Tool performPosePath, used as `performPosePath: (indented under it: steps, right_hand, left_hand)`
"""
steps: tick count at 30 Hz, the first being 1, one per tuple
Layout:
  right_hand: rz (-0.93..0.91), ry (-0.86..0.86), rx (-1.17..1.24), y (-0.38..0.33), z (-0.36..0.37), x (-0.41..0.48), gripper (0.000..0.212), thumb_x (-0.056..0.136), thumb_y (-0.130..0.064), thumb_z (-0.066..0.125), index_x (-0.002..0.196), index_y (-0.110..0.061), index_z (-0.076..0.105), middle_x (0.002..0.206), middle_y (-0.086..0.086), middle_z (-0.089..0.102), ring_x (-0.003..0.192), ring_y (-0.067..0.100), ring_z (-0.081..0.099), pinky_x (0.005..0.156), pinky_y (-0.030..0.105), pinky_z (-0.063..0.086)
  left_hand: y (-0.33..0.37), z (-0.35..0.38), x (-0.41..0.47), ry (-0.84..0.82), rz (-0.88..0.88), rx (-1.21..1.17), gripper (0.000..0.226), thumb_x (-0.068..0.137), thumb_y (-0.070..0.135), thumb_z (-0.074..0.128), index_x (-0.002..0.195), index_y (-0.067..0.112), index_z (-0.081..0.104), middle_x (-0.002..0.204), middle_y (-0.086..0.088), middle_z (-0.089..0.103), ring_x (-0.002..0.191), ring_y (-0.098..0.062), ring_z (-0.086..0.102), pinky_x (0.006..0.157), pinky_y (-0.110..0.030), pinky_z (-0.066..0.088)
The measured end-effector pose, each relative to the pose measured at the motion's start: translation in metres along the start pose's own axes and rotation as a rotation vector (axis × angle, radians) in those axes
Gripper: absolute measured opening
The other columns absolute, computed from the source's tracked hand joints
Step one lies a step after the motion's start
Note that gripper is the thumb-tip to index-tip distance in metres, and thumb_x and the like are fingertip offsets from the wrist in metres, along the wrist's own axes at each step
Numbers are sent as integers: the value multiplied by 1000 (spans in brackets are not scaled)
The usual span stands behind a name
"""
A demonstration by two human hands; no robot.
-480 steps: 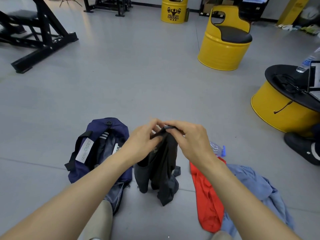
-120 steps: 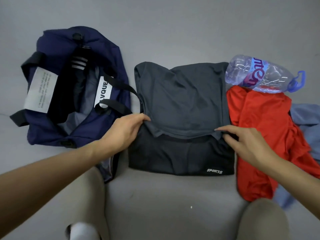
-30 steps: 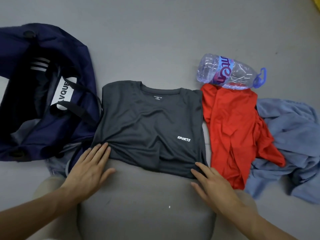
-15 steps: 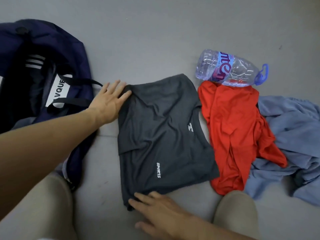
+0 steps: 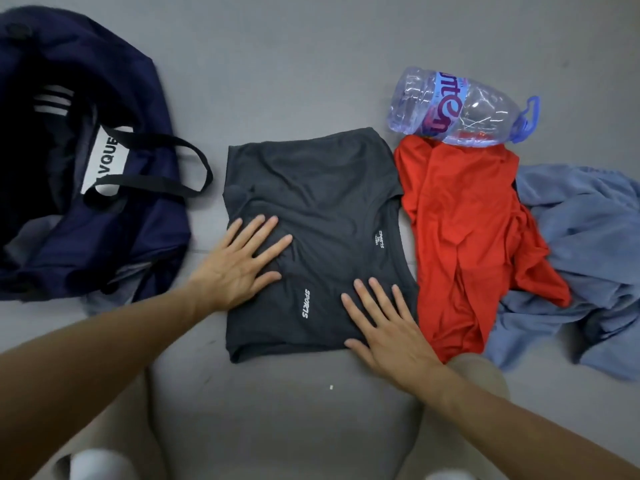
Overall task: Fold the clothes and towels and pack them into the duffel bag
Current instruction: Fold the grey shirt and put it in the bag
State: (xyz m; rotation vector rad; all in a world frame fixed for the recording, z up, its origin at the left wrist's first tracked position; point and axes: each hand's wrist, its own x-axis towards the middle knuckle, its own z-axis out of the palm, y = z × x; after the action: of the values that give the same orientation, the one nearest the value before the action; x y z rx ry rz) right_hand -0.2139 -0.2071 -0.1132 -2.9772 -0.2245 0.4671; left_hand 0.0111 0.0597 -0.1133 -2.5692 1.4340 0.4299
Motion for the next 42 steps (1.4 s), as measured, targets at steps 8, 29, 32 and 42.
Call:
performPosePath:
  steps: [8,29,32,42]
  right_hand:
    - [-136,97,27,-10,-13,12,68,93,-48,53,153,-23,36,163,9,28,150,31,25,118,51,25]
    - [-182,236,93,31,-4,-5,51,81,-15,77,130,-25,64,120,11,59,97,30,55,81,44,54]
    - [-156,260,118,30,-4,-4,52,79,-11,80,127,-26,67,117,11,60,91,31,56,80,43,54]
    - [-22,216,267,22,-10,-8,35,95,-36,57,128,-36,66,120,7,58,99,29,54,81,41,47]
  left_hand:
    - [12,-32,-31,106,140,-51,55,101,44,40,152,22,41,157,-13,38,141,-35,39,115,-49,33]
    - [-7,16,-101,169,194,-106,45,100,35,49,142,18,52,98,-5,56,82,-27,53,73,-41,47]
    - [-8,11,-102,143,249,-64,60,94,19,49,153,21,40,95,-4,52,79,-26,48,70,-40,47]
    - [-6,7,-95,108,217,-98,54,101,44,37,151,24,34,93,-3,54,75,-22,47,69,-37,48]
